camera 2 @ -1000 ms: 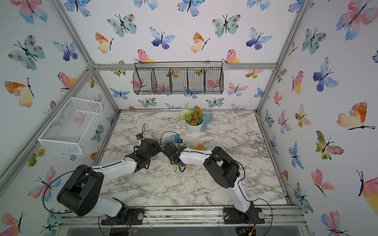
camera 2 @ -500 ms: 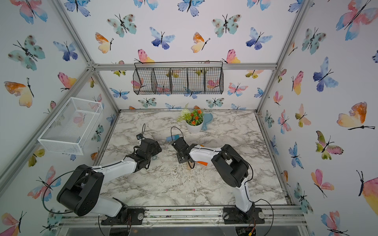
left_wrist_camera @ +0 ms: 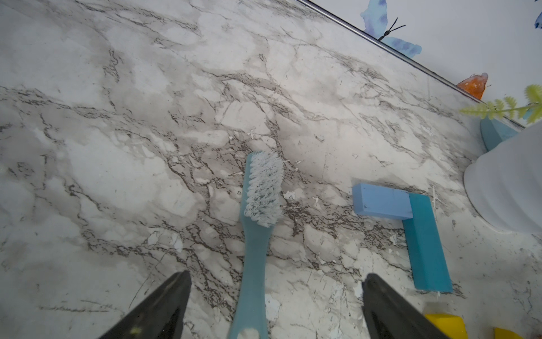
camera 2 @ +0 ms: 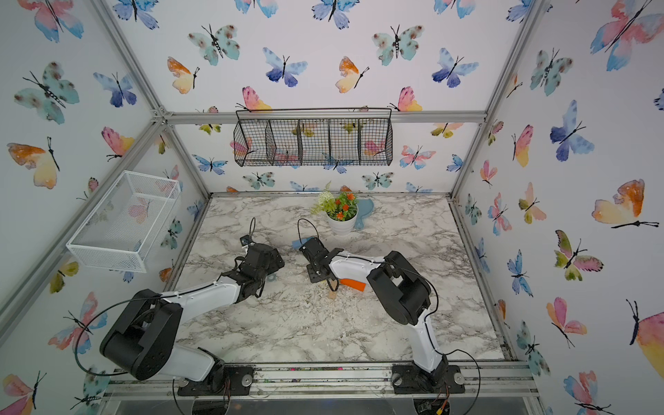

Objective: Assemble a giraffe with building blocks
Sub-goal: Assemble the building block at the center of the board.

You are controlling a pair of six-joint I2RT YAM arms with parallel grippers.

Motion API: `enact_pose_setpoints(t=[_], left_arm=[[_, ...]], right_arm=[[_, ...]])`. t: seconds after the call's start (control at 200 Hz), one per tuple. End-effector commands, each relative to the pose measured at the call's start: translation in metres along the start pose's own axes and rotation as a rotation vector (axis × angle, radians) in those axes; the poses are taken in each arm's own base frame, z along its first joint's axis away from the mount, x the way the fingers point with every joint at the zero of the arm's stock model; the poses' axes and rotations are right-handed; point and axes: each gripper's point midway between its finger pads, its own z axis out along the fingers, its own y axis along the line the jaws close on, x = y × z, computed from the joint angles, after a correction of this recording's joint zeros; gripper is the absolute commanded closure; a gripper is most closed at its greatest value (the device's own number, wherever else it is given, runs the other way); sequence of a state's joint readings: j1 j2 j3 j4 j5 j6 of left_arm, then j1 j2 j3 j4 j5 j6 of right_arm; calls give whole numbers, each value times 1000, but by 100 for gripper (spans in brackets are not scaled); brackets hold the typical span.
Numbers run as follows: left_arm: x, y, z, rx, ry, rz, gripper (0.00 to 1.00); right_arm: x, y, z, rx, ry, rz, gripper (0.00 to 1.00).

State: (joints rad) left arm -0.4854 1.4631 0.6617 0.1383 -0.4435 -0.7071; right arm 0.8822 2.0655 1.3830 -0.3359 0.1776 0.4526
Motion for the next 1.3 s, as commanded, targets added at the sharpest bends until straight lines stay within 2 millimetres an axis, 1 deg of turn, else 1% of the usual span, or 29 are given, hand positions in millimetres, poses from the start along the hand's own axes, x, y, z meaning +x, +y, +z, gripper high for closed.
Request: enact_pose_setpoints(t=[0.0,0.225,0.436,0.831,1.106,1.292], left_arm=[[-3,-2,-1,12,-5,-4,5],[-2,-2,-1,12,-5,-3,5],[-3,-2,-2,13,-8,-4,5],[-4,-2,-2,15,-10,-4,5],[-4,-2,-3,15,-11,-2,5],[-5,-2,-3,16,-13,-4,5]], right_arm=[[15,1,10,-3,70,14,88],[13,-1,12,20,68,22,88],[13,-8,15,63,68,46,88],[7,-6,16,66,59,46,88],[2,-8,16,82,50,43,88],[3,-11,19,98,51,44,88]])
